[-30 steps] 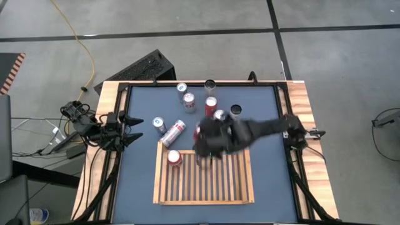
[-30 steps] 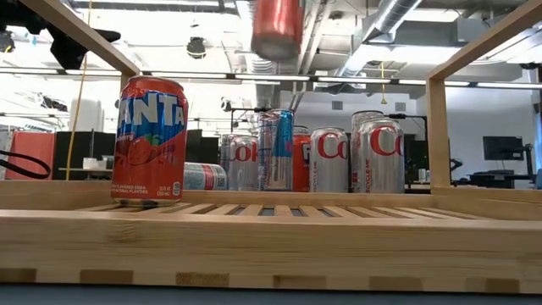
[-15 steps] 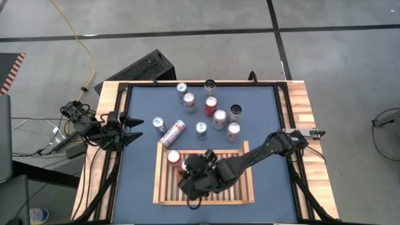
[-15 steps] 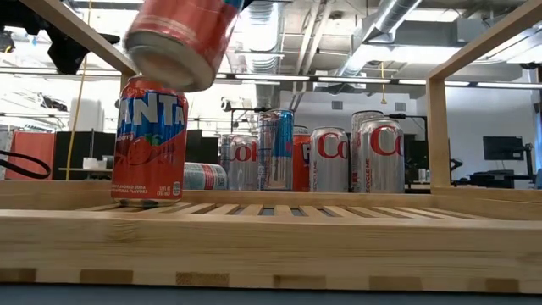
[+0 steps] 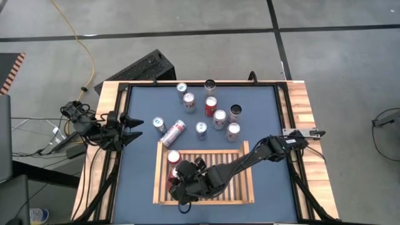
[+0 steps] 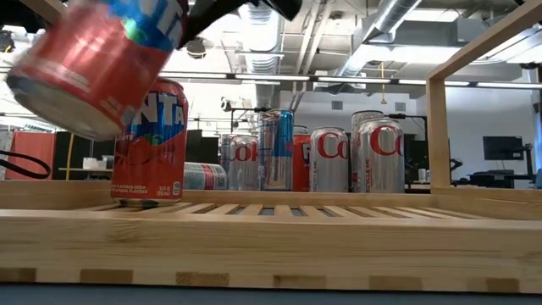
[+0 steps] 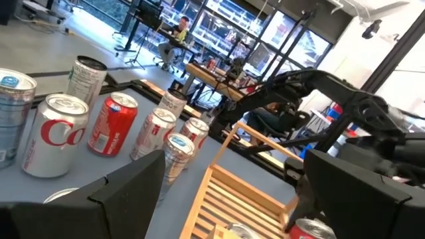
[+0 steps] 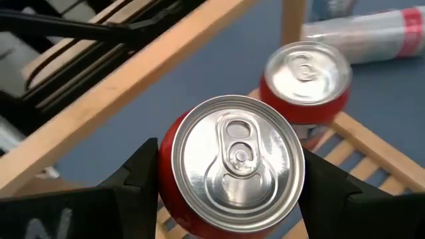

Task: Place canned beverage on shelf
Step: Put the left red soda can on the shelf aligned with the other red soda can

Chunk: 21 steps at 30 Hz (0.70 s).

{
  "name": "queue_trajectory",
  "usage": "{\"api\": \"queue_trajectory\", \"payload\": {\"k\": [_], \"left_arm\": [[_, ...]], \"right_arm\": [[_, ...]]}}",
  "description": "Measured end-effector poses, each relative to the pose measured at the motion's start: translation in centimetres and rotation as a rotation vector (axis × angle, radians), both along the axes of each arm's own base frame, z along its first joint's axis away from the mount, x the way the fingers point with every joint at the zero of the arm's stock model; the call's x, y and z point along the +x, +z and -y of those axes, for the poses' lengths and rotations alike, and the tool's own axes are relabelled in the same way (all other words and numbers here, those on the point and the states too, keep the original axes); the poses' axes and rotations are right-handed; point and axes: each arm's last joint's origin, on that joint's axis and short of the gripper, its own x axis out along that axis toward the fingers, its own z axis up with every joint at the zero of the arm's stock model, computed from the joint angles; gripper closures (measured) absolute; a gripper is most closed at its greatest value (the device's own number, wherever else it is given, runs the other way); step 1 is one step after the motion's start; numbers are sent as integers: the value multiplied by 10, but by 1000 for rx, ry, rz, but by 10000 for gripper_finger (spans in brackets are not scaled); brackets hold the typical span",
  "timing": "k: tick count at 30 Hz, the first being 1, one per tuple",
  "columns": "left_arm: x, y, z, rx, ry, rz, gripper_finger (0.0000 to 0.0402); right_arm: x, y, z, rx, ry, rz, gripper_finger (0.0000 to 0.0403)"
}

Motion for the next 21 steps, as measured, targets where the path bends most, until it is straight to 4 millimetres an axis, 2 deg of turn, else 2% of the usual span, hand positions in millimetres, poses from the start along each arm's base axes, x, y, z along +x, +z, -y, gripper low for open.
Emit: {"api": "queue_trajectory", "payload": {"k": [11, 16, 21], "left_arm": [[0, 0, 0, -12, 3, 2, 53], [0, 0, 0, -11, 4, 1, 53], [0, 0, 0, -10, 4, -1, 53]], "right_arm": [[8, -10, -4, -93, 88, -11, 165], [13, -32, -9, -114, 145, -68, 165], [11, -24, -7, -188, 140, -60, 165]]}}
